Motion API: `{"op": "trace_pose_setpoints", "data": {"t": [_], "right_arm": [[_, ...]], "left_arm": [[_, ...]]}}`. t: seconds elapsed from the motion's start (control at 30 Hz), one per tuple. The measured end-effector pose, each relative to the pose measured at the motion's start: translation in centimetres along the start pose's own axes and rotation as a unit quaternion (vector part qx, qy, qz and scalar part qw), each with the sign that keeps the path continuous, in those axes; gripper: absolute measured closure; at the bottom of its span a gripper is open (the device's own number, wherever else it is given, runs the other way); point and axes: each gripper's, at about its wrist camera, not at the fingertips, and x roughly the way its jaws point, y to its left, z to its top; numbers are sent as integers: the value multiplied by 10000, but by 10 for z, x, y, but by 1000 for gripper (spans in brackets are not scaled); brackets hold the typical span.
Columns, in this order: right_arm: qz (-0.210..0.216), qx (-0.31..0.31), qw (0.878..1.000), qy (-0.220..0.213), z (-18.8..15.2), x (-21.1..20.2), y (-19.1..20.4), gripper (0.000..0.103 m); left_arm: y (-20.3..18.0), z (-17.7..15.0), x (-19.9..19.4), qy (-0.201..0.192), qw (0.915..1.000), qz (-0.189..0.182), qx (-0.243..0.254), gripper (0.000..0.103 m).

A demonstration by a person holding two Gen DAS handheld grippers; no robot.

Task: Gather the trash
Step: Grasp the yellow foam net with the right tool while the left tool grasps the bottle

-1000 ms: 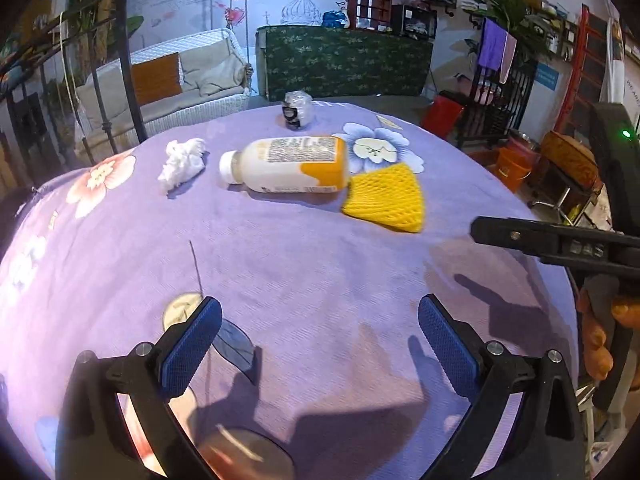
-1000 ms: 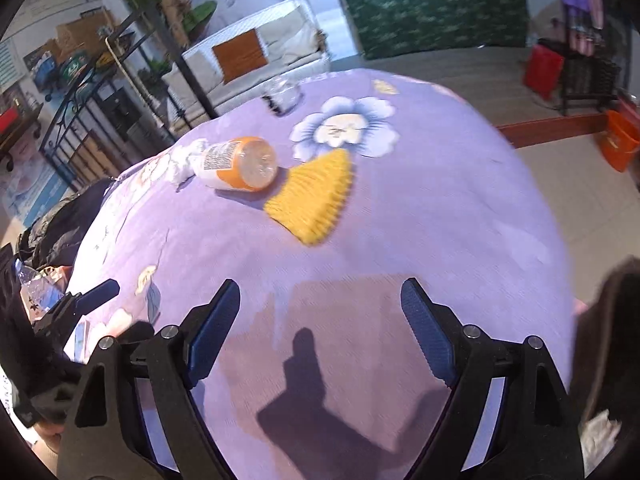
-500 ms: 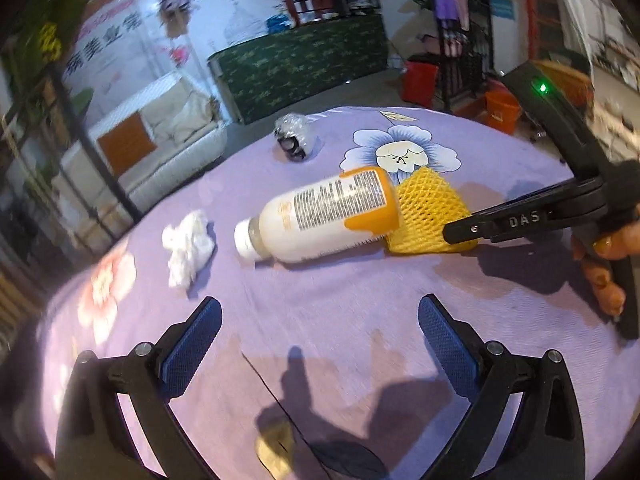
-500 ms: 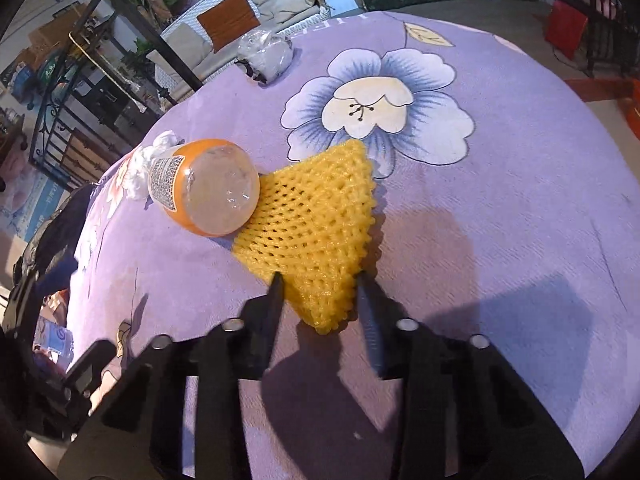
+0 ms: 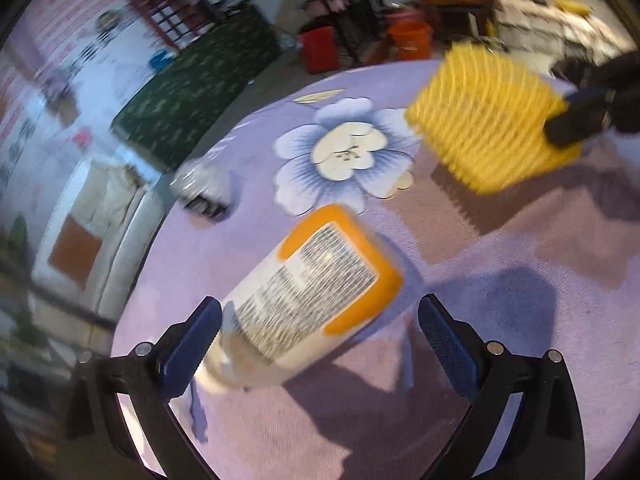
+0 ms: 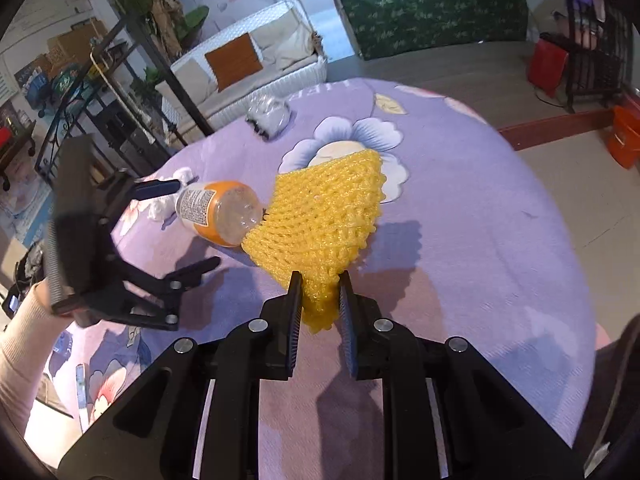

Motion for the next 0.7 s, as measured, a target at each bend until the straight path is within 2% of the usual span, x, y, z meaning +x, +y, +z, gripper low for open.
{"op": "trace_pose_setpoints", "data": {"t": [0.17, 0.23, 0.33, 0.4, 0.47, 0.53, 0.6, 0.7], "right_arm": [[-63, 239, 9996, -139, -15, -26, -18, 84], [-41, 373, 9992, -144, -23, -30, -24, 84], [-33, 549, 9984, -141, -35, -36, -31, 84], [-6, 671, 9976, -155, -41, -39, -37, 84], [34, 762, 9969, -177, -45, -43, -40, 84], [44, 793, 9966, -210, -48, -47, -41, 84], [53, 805, 9965, -235, -51, -52, -41, 84], [57, 826, 9962, -288, -53, -58, -44, 84]], "left_arm": [[-9, 9, 29, 359, 9946, 408, 889, 5], [-3, 12, 36, 489, 9943, 199, 926, 5], [12, 18, 42, 719, 9961, -206, 472, 5], [20, 19, 44, 768, 9959, -433, 210, 9], [32, 19, 46, 815, 9940, -650, -337, 13], [41, 16, 45, 834, 9907, -707, -807, 26], [42, 14, 40, 829, 9884, -672, -1077, 33], [30, 8, 21, 713, 9886, -529, -1217, 35]]}}
